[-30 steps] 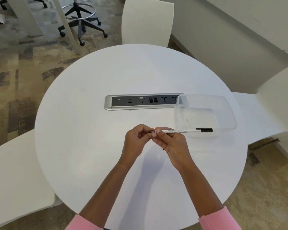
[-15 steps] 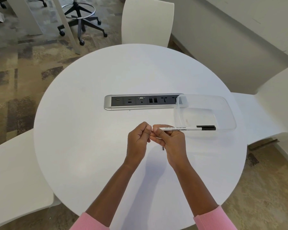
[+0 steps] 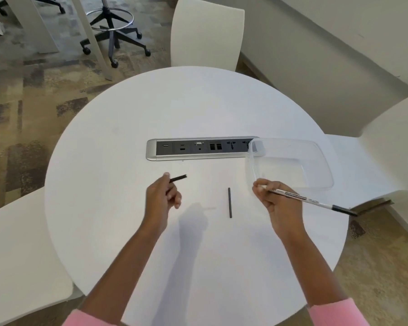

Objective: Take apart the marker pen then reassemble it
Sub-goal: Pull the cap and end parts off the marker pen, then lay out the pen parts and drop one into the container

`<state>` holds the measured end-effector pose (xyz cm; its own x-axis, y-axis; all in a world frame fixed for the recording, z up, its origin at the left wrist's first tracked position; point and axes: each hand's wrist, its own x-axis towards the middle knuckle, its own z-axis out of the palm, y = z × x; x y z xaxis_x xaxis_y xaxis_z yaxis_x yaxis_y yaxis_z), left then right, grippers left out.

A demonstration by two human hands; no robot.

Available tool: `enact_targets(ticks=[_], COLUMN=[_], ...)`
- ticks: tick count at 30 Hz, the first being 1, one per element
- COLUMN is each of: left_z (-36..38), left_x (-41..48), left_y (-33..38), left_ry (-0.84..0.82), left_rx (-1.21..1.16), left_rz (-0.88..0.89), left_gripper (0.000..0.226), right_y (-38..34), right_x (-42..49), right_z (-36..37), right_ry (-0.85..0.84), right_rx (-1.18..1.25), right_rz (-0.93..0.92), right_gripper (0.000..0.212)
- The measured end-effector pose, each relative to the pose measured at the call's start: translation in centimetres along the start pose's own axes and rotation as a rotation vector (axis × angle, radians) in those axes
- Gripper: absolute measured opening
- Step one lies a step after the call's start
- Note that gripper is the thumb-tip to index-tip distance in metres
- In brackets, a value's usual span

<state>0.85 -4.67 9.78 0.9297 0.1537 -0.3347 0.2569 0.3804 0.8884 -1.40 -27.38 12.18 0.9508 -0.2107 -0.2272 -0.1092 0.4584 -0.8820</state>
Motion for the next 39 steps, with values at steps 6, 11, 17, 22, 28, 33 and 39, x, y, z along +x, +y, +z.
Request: enact_targets(ticks=[6, 11, 17, 22, 28, 33, 39], left_z=[2.7, 2.2, 1.7, 1.1, 0.0, -0.8, -1.5], left_x=[-1.1, -1.0, -1.2, -0.8, -0.1, 0.2, 0.5], left_y=[-2.1, -2.4, -3.1, -4.0, -5.6, -6.5, -7.0], left_ry=[-0.124, -0.126, -0.081, 0.029, 0.226, 0.368, 0.424], left_rx=[0.061, 0.095, 0.178, 0.298, 0.463, 0.636, 0.857], left_rz=[-0.056, -0.080, -0.083, -0.090, -0.086, -0.023, 0.027], left_gripper=[0.043, 0.040, 0.034, 0.028, 0.011, 0.010, 0.008], right_y=[3.1, 4.0, 4.4, 4.8, 5.5, 6.1, 6.9], right_x=[0.0, -0.1, -0.1, -0.1, -0.2, -0.3, -0.2], right_z=[2.2, 2.3, 2.0, 1.9, 2.0, 2.2, 2.5], right_ry=[-0.073, -0.033, -0.016, -0.024, -0.036, -0.083, -0.135], right_rx=[0.018, 0.039, -0.003, -0.006, -0.053, -0.116, -0.197], right_rz=[0.215, 0.284, 0.319, 0.346, 0.400, 0.433, 0.491], right_gripper=[0.049, 0.029, 0.019, 0.019, 0.014, 0.011, 0.007])
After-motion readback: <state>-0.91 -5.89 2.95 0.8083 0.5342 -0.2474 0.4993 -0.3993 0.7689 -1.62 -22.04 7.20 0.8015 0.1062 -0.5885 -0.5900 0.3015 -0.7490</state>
